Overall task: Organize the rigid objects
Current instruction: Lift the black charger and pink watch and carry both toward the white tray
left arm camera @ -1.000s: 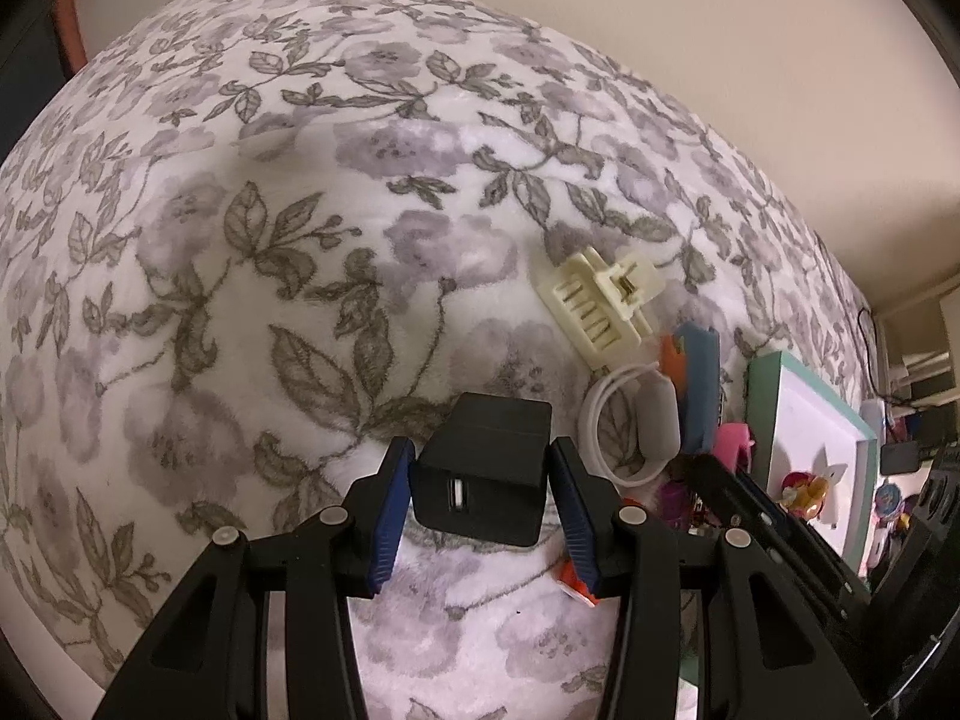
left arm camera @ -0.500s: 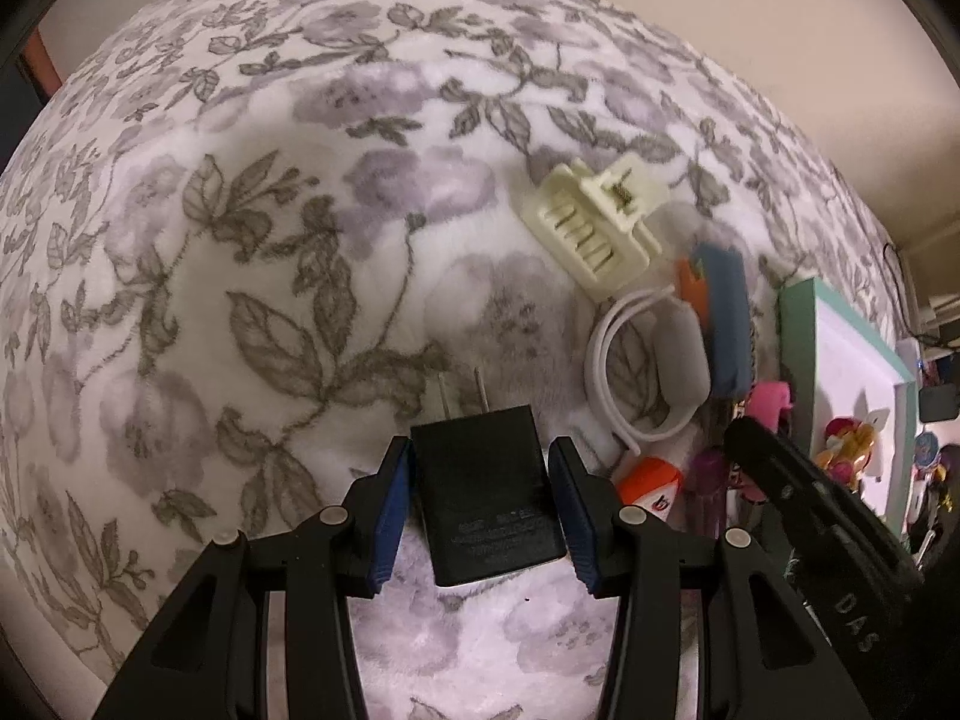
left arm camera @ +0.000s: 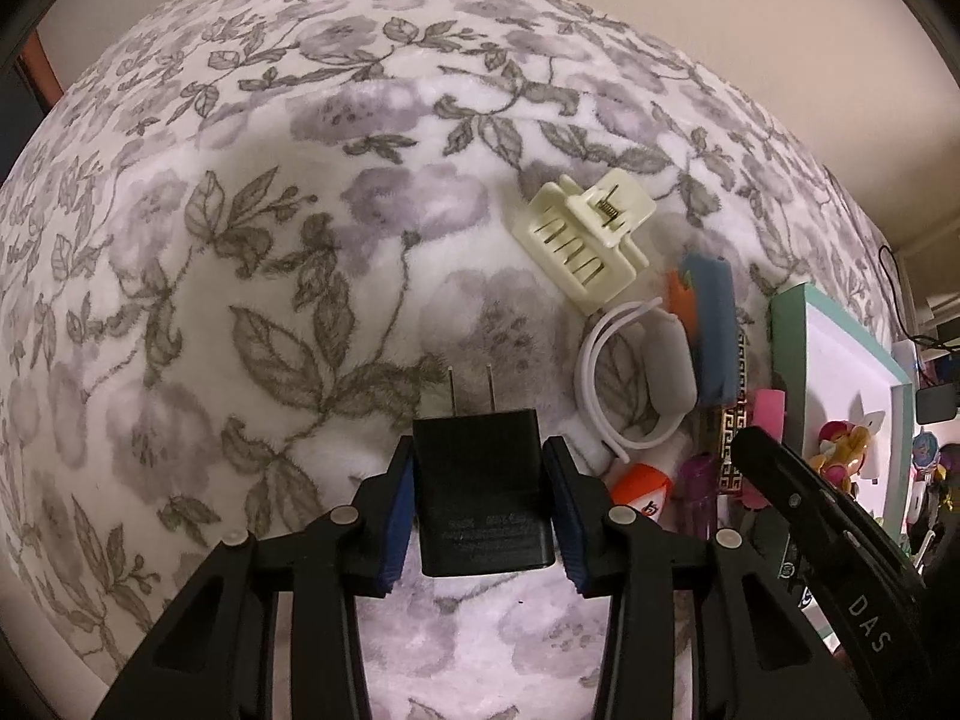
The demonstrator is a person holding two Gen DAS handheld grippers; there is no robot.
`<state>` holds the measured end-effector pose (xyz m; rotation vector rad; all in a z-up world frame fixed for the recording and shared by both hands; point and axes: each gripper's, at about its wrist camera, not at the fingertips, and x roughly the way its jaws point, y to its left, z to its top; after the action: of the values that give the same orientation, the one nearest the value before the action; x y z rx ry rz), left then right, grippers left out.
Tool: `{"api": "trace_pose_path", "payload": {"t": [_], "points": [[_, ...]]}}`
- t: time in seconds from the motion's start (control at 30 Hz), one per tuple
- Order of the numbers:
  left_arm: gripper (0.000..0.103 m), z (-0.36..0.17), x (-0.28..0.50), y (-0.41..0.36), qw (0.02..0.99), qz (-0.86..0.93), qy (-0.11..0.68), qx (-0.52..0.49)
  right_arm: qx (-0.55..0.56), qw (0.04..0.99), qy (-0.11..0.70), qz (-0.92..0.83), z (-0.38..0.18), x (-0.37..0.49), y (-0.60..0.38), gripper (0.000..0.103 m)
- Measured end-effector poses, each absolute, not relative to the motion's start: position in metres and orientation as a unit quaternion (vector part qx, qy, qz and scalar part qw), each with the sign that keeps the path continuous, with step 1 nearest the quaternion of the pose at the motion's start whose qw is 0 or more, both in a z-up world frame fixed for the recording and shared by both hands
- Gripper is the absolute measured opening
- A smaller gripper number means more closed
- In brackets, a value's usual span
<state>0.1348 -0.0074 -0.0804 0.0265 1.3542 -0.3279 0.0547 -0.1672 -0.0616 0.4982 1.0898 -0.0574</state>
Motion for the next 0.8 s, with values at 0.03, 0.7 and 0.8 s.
{"api": "trace_pose_path", "payload": {"t": [0.03, 0.7, 0.8], "points": [[0.042, -0.078, 0.135, -0.008, 0.768, -0.152, 0.622, 0.011, 0.237, 0.825, 0.512, -0.026, -0.061, 0.054, -0.168, 0.011], [0.042, -0.003, 0.128, -0.006, 0.825, -0.177, 0.537, -0.017, 0.262, 0.859, 0.440, -0.017, 0.001, 0.038, -0.181, 0.011], [0.042, 0.004, 0.125, -0.010, 0.829, -0.184, 0.528, -0.016, 0.259, 0.859, 0.441, -0.024, 0.004, 0.035, -0.185, 0.011]]}}
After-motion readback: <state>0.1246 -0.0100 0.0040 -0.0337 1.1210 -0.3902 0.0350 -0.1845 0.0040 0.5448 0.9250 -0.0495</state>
